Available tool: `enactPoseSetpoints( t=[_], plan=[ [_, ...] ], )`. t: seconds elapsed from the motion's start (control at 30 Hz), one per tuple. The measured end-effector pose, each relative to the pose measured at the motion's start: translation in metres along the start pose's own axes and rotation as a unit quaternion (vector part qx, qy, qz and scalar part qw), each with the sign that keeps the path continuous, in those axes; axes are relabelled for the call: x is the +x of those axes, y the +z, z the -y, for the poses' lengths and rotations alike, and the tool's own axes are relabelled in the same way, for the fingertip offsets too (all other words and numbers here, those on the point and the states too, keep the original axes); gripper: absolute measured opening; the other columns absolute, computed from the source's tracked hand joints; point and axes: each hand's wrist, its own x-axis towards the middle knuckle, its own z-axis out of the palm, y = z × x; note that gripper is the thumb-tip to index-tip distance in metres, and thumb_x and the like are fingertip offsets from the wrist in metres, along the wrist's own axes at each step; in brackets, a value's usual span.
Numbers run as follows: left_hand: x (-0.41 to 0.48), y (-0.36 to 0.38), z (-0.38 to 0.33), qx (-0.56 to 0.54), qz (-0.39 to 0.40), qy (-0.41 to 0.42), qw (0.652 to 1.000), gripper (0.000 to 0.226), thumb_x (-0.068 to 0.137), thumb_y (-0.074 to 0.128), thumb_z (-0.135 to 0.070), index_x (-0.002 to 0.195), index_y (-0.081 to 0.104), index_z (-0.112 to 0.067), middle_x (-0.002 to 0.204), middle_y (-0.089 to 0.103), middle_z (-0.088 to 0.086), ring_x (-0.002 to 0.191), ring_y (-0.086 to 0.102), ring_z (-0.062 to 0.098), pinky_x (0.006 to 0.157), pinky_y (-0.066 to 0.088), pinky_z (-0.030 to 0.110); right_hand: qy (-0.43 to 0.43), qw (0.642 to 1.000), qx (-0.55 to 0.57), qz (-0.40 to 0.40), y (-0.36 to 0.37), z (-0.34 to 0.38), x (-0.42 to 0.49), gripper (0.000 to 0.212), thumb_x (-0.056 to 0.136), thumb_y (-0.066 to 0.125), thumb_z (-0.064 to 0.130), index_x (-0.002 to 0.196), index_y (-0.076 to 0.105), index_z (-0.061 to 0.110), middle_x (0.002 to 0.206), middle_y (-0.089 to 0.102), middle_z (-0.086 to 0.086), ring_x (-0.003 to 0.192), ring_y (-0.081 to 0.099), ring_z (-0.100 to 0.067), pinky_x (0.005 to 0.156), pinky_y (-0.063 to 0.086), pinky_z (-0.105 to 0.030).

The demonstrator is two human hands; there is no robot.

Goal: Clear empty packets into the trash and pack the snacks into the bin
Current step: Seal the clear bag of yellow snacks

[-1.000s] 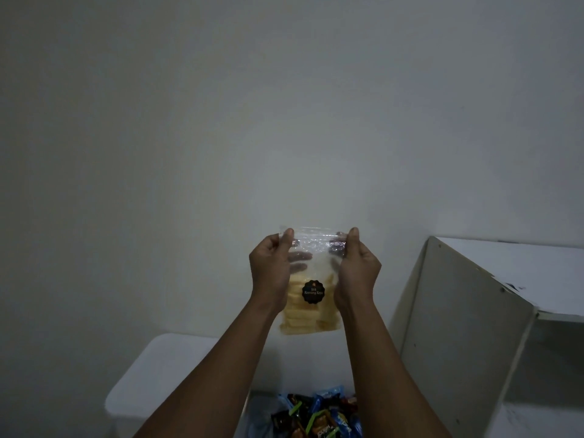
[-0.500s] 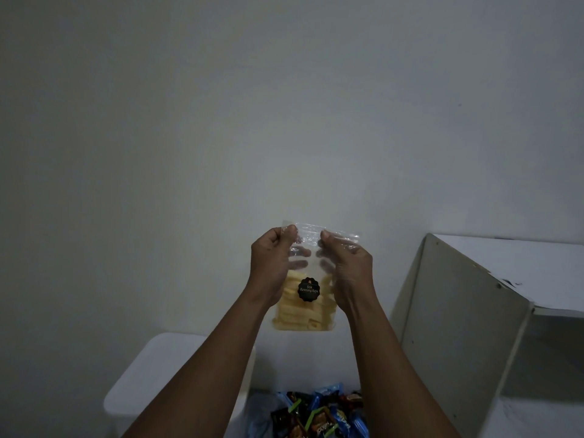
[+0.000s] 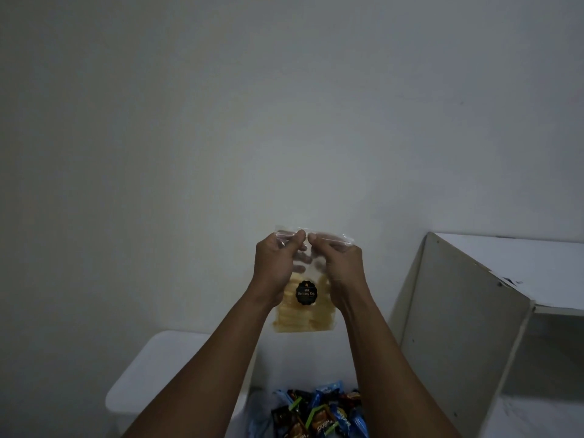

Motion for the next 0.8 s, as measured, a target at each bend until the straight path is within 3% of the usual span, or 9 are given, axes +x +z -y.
enactPoseSetpoints(
  t=[0.2, 0.27, 0.47, 0.8],
  plan=[
    [-0.001, 0.011, -0.002, -0.051, -0.044, -0.006, 0.998, 0.015, 0.095, 0.064, -0.023, 0.092, 0.065, -0.008, 0.074, 0.066, 0.001, 0.059, 0.065, 0.014, 0.051, 0.052, 0.027, -0.021, 0.996, 0.010, -0.081, 0.005, 0.005, 0.001, 0.007, 0.083, 0.078, 0.016, 0.083, 0.079, 0.010, 0.075, 0.074, 0.000, 0.067, 0.067, -0.003, 0.063, 0.054, -0.017],
    [-0.001, 0.012, -0.004, -0.078, -0.052, -0.010, 0.996, 0.015, 0.095, 0.064, -0.023, 0.090, 0.064, -0.009, 0.073, 0.065, 0.001, 0.058, 0.065, 0.015, 0.050, 0.051, 0.027, -0.030, 0.994, 0.018, -0.108, 0.005, 0.006, 0.003, 0.008, 0.082, 0.079, 0.017, 0.081, 0.078, 0.009, 0.069, 0.072, 0.005, 0.063, 0.064, 0.001, 0.058, 0.051, -0.014],
    [-0.001, 0.019, -0.011, -0.117, -0.070, -0.003, 0.991, 0.021, 0.098, 0.059, -0.024, 0.091, 0.069, -0.008, 0.074, 0.066, 0.003, 0.056, 0.064, 0.018, 0.051, 0.049, 0.029, -0.037, 0.980, 0.068, -0.185, 0.009, 0.011, 0.005, 0.021, 0.085, 0.078, 0.023, 0.067, 0.074, 0.012, 0.065, 0.067, 0.001, 0.062, 0.059, -0.010, 0.064, 0.052, -0.031],
    [0.000, 0.015, -0.010, -0.126, -0.057, 0.002, 0.990, 0.038, 0.104, 0.045, -0.029, 0.094, 0.070, -0.004, 0.077, 0.068, 0.008, 0.055, 0.064, 0.025, 0.050, 0.050, 0.030, -0.009, 0.973, 0.107, -0.206, 0.011, 0.015, 0.007, 0.042, 0.095, 0.065, 0.025, 0.055, 0.070, 0.015, 0.053, 0.060, 0.002, 0.053, 0.054, -0.013, 0.064, 0.050, -0.038]
  ],
)
